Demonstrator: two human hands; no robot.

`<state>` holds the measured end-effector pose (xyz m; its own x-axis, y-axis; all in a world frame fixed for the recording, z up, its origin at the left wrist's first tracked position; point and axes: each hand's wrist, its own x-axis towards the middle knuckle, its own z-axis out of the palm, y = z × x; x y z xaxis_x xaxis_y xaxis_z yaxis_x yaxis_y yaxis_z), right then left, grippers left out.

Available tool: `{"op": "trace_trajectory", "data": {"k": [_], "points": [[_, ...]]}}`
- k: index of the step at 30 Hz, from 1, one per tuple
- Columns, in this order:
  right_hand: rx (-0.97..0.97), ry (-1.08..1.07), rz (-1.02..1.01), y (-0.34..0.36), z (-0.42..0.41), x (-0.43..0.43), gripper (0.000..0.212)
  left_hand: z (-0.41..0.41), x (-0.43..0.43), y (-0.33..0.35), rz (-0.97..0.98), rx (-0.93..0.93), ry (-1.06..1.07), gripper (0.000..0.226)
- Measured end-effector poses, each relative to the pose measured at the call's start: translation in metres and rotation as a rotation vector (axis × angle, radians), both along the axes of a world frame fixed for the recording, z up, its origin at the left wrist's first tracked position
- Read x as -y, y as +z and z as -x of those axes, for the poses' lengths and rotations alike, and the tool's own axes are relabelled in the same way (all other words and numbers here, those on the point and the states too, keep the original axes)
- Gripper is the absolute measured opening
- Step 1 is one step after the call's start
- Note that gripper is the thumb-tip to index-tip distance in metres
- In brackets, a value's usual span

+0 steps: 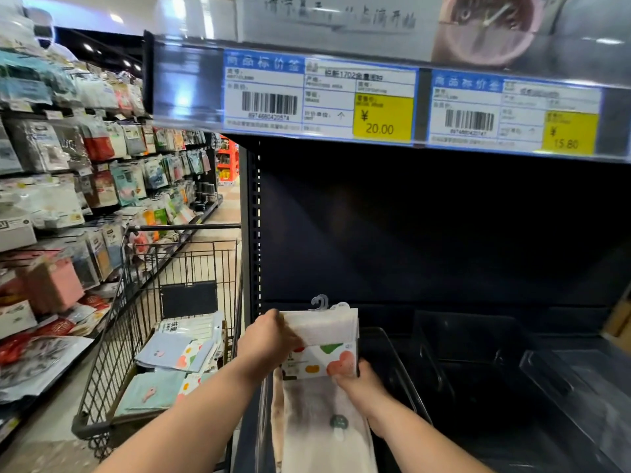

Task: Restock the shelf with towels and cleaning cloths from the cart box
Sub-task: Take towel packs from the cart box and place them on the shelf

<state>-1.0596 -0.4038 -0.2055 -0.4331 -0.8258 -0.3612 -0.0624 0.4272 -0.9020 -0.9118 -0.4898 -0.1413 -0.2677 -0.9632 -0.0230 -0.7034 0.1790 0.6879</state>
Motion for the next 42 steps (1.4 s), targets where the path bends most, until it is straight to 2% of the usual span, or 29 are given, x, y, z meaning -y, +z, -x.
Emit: {"op": "trace_trajectory", "data": {"k": [3, 6, 9, 12, 14, 16, 19, 23, 26, 29, 33, 37, 42], "points": [[0.052, -0.100, 0.048, -0.005, 0.001, 0.004, 0.067, 0.003, 0.000, 0.000, 0.108, 0.074, -0.012, 0.041], [0.056, -0.244, 0.119, -0.007, 0.003, 0.005, 0.048, 0.012, -0.002, 0.005, 0.223, 0.173, -0.081, 0.050], [0.009, -0.334, 0.129, -0.006, 0.006, 0.003, 0.043, 0.023, -0.003, 0.004, 0.135, -0.047, -0.156, 0.049], [-0.042, -0.269, 0.022, -0.003, 0.007, 0.001, 0.043, 0.024, 0.000, 0.002, 0.075, -0.195, -0.133, 0.040], [-0.149, -0.186, -0.126, -0.004, 0.005, -0.001, 0.029, 0.023, 0.003, 0.003, 0.056, -0.233, -0.121, 0.037], [-0.267, -0.145, -0.213, -0.005, 0.001, -0.003, 0.014, 0.023, 0.005, 0.003, 0.092, -0.190, -0.162, 0.043], [-0.334, -0.158, -0.218, -0.006, -0.003, -0.003, 0.021, 0.020, 0.008, 0.003, 0.037, -0.219, -0.203, 0.057], [-0.252, -0.049, -0.133, -0.002, -0.009, -0.002, 0.017, 0.012, 0.014, 0.002, -0.051, -0.299, -0.232, 0.056], [-0.207, -0.057, -0.127, -0.002, -0.006, -0.006, 0.009, 0.009, 0.017, 0.002, -0.032, -0.266, -0.260, 0.056], [-0.128, -0.055, -0.117, -0.003, -0.004, -0.007, 0.025, 0.008, 0.018, -0.001, 0.033, -0.193, -0.264, 0.040], [-0.056, -0.035, -0.194, 0.002, -0.005, -0.007, 0.033, 0.006, 0.016, 0.000, -0.008, -0.247, -0.250, 0.032], [-0.061, -0.017, -0.246, 0.010, -0.008, -0.009, 0.013, 0.006, 0.010, 0.002, -0.067, -0.330, -0.219, 0.030], [0.046, -0.027, -0.267, 0.005, -0.003, -0.011, 0.013, 0.005, 0.003, 0.005, -0.092, -0.389, -0.129, 0.030]]}}
